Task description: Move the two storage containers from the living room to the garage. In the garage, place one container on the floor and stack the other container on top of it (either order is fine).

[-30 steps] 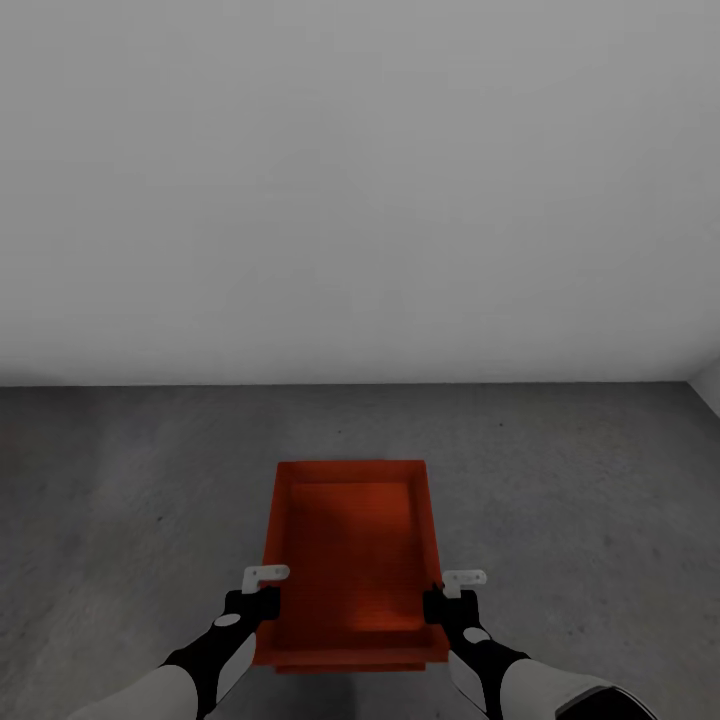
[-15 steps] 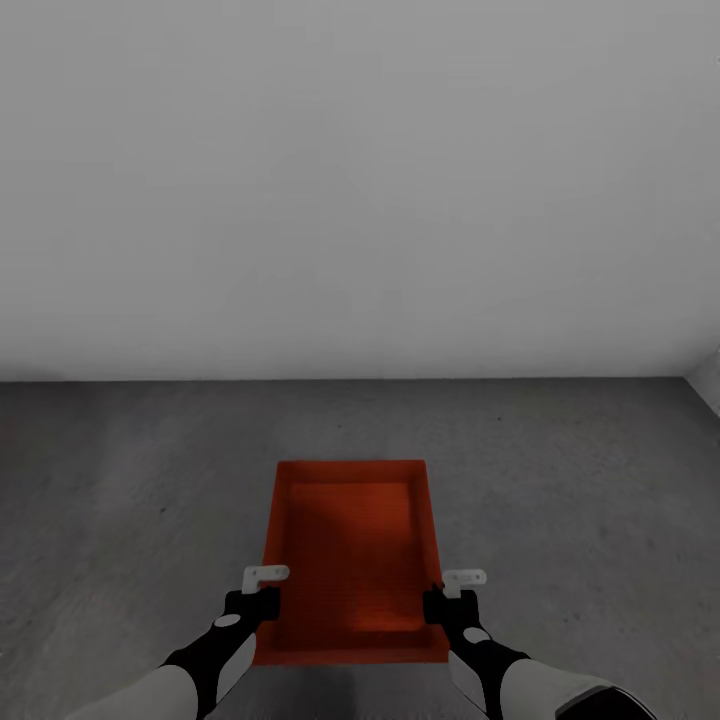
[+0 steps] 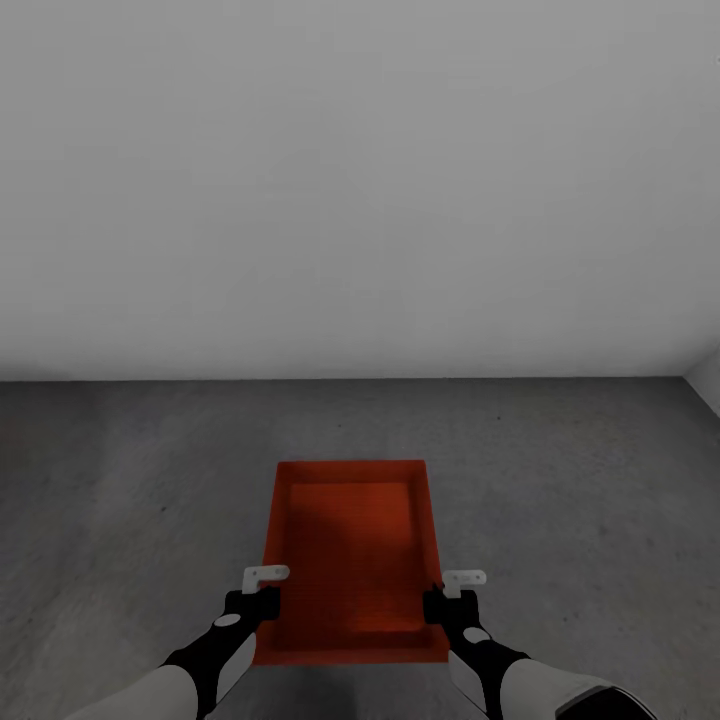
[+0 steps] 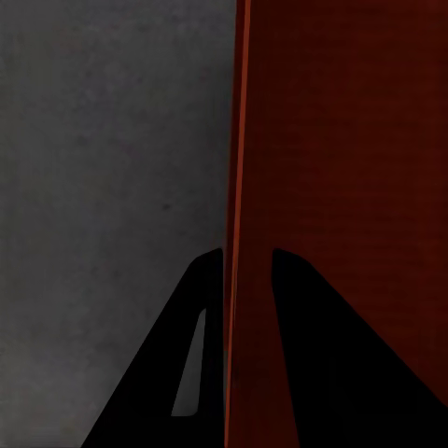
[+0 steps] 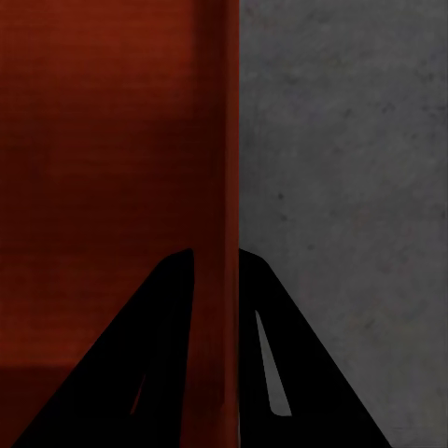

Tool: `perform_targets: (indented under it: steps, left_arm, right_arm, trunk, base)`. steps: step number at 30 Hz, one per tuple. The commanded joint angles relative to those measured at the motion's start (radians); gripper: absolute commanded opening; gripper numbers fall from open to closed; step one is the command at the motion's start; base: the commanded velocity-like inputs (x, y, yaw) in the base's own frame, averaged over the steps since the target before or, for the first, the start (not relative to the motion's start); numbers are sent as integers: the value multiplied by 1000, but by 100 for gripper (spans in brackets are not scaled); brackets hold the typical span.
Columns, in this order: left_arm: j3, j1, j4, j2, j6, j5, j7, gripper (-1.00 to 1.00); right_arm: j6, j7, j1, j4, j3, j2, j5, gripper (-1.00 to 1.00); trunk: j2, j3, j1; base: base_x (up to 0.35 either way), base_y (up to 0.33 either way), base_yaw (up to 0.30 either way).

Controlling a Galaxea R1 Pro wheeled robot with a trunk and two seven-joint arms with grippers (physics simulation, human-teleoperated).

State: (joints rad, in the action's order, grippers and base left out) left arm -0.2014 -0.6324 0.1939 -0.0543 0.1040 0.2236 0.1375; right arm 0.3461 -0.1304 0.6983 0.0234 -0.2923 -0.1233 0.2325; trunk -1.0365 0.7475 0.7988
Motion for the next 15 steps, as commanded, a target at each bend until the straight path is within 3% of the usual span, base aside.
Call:
perform_targets:
  steps: [1,15]
  left_arm:
    - [14,-1,3,31,24,-4,20,-100]
    - [14,-1,3,30,25,-3,20,-100]
  right_arm:
    - [1,0,1,4,25,0,1,-100]
    - [2,0,1,4,25,-1,1,-100]
  trunk:
    - [-1,1,0]
    - [-1,1,0]
  base:
    - [0,0,0]
    - [0,0,0]
